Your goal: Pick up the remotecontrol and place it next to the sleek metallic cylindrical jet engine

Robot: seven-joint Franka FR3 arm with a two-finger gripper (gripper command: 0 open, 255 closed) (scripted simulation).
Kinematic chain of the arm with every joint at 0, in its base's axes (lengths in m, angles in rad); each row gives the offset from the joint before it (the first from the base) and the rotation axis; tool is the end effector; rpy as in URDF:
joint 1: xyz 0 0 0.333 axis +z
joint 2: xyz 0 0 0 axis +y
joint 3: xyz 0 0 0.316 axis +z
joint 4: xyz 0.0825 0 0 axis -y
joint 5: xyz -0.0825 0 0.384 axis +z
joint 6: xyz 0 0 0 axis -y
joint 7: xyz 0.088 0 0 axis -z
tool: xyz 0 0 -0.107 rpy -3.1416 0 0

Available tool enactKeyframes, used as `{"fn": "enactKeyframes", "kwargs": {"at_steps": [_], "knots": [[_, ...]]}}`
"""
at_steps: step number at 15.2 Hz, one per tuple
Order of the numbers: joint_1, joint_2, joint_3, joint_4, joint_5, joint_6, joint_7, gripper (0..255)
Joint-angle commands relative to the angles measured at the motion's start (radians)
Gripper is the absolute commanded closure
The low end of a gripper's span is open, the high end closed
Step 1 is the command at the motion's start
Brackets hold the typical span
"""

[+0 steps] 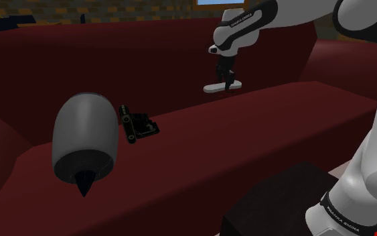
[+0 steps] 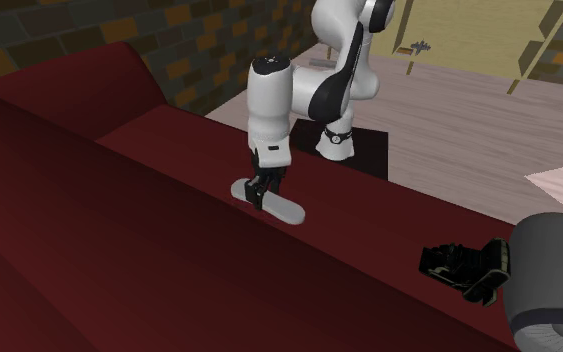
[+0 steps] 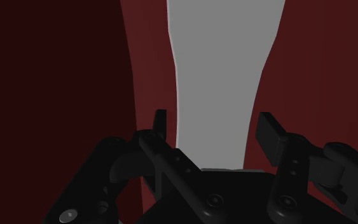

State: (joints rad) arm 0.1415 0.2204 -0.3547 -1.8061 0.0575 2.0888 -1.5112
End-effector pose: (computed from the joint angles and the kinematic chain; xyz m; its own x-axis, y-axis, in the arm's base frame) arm 0.6130 -0.1168 0.4350 0.2853 0.9583 -0.0194 0.9559 -0.2830 0.0781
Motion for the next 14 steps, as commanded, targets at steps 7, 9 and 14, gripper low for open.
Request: {"fn": "enactKeyframes", "kwargs": {"at_steps": [7, 9, 14], "knots": [[0.001, -0.024, -0.003, 0.079, -0.011, -0.101, 0.005, 255], [0.001, -0.028, -0.004, 0.101, -0.013, -0.127, 0.006, 255], [0.0, -0.035, -0.005, 0.16, -0.016, -0.192, 0.007, 255]]}}
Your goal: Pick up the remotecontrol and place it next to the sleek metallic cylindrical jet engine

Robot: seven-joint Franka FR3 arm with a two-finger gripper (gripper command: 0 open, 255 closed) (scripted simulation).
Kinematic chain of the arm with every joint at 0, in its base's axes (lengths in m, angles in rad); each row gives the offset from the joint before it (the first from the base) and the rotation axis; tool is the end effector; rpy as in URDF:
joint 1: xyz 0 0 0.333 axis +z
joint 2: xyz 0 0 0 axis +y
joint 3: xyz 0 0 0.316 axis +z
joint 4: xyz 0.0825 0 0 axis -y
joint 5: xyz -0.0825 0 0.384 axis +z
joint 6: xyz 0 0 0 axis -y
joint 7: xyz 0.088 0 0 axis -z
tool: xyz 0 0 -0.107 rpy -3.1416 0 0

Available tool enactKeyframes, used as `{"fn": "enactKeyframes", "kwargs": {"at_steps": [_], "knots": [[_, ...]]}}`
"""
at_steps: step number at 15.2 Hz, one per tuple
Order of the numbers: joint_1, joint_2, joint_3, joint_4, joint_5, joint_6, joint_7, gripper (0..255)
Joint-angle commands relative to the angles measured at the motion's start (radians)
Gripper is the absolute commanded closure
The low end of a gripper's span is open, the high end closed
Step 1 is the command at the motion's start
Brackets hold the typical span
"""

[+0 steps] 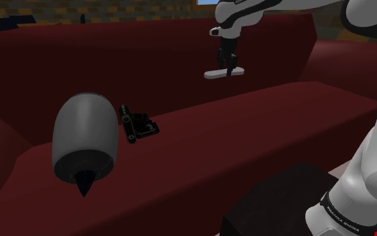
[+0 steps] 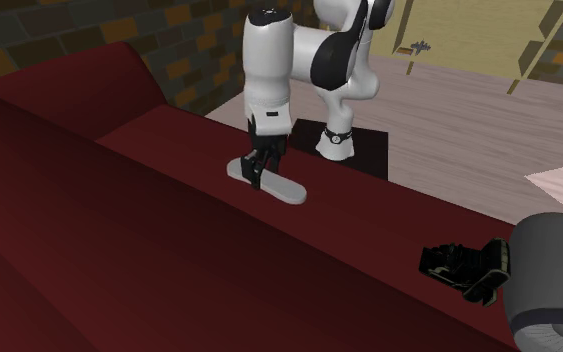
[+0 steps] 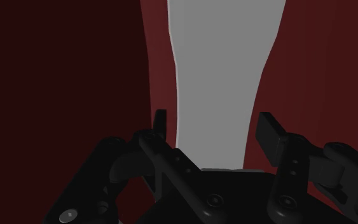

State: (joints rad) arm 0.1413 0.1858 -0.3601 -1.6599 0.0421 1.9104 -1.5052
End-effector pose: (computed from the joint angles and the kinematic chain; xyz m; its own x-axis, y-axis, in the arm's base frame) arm 0.6131 -0.1178 0.5092 0.2854 0.9582 -0.0194 0.9559 -0.2831 0.0782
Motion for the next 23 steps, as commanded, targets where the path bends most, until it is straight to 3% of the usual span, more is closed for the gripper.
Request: {"fn": "enactKeyframes", "kwargs": {"at_steps": [1, 18, 23], "knots": [[0.0, -0.001, 0.0, 0.026, -0.001, -0.027, 0.001, 255], [-0.014, 0.028, -0.005, 0.288, 0.01, -0.261, -0.007, 255], [0.072, -0.088, 0.038, 0.145, -0.044, -0.228, 0.118, 255]]}}
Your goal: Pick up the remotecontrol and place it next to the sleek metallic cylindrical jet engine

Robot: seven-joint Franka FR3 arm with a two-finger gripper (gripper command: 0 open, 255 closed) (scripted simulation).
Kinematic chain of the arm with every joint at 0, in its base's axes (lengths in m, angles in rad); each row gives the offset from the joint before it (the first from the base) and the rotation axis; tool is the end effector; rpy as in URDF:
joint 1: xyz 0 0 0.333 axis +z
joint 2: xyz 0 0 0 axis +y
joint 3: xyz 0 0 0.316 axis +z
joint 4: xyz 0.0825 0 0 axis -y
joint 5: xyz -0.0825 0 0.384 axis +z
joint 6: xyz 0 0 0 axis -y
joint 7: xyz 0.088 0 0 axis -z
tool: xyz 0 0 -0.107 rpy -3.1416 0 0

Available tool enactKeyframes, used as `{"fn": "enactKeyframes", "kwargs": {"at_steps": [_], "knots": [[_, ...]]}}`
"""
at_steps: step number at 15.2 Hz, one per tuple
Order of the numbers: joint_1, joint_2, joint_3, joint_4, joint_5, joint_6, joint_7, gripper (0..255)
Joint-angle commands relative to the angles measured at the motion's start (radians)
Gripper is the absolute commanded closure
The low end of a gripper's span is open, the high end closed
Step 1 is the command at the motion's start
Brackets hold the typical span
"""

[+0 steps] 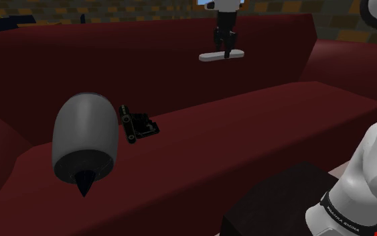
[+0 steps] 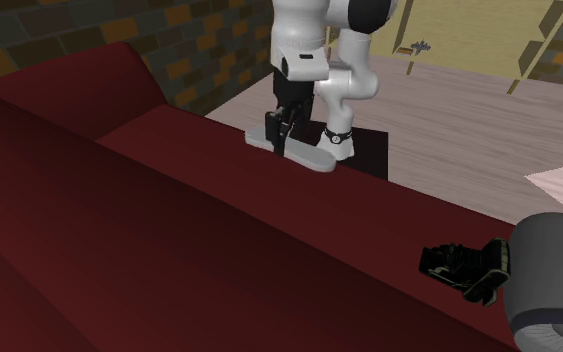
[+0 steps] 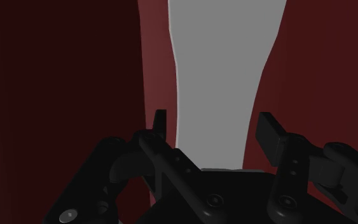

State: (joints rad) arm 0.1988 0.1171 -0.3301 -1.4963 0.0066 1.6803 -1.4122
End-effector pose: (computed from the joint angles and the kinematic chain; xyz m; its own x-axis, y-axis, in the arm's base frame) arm 0.5957 -0.0663 0.6059 0.2836 0.9587 -0.0193 0.9565 -0.2814 0.0771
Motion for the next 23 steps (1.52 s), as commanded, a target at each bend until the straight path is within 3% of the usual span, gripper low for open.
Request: {"fn": "enactKeyframes", "kwargs": {"at_steps": [1, 12, 23], "knots": [[0.029, -0.038, 0.019, -0.042, -0.018, 0.006, 0.05, 255], [0.167, -0.176, 0.154, -0.199, -0.071, 0.018, 0.326, 255], [0.289, -0.183, 0.296, -0.203, -0.076, -0.002, 0.59, 255]]}}
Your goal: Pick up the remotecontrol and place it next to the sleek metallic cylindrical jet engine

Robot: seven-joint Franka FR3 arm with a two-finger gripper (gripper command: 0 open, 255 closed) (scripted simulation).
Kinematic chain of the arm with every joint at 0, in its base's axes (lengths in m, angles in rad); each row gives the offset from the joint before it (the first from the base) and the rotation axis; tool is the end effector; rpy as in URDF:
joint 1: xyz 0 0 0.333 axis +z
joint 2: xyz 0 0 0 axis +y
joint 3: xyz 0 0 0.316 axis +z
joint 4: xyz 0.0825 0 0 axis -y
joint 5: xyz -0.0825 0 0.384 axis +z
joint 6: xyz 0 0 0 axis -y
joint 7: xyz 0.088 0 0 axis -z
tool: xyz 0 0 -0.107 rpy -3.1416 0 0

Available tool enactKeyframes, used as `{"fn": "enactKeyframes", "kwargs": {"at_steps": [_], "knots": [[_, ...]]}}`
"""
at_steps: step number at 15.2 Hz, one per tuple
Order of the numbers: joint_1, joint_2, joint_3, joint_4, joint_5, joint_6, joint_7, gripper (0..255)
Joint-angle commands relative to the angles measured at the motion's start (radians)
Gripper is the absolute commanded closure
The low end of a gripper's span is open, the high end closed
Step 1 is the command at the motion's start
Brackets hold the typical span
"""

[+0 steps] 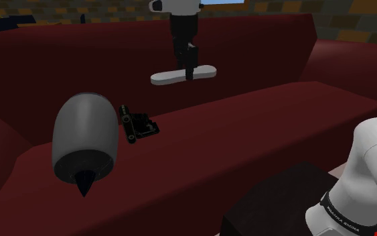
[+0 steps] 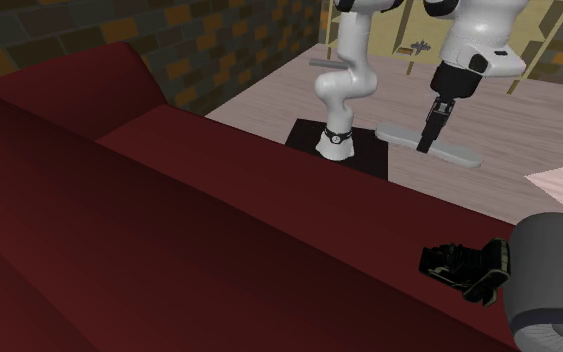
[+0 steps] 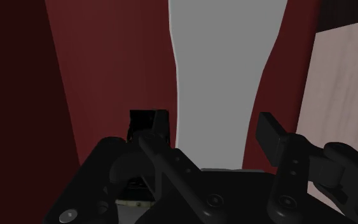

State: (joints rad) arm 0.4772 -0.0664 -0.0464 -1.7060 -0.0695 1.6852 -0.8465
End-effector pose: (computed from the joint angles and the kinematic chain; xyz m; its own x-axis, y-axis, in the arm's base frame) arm 0.4965 0.2199 0.6070 0.2839 0.9587 -0.0196 0.9564 -0.2816 0.0778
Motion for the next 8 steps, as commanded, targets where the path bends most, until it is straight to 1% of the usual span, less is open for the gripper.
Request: {"fn": "enactKeyframes", "kwargs": {"at_steps": [1, 8], "knots": [[0.022, 0.006, 0.025, 0.014, 0.0, -0.01, 0.048, 255], [0.1, 0.074, 0.111, 0.098, -0.005, -0.039, 0.211, 255]]}}
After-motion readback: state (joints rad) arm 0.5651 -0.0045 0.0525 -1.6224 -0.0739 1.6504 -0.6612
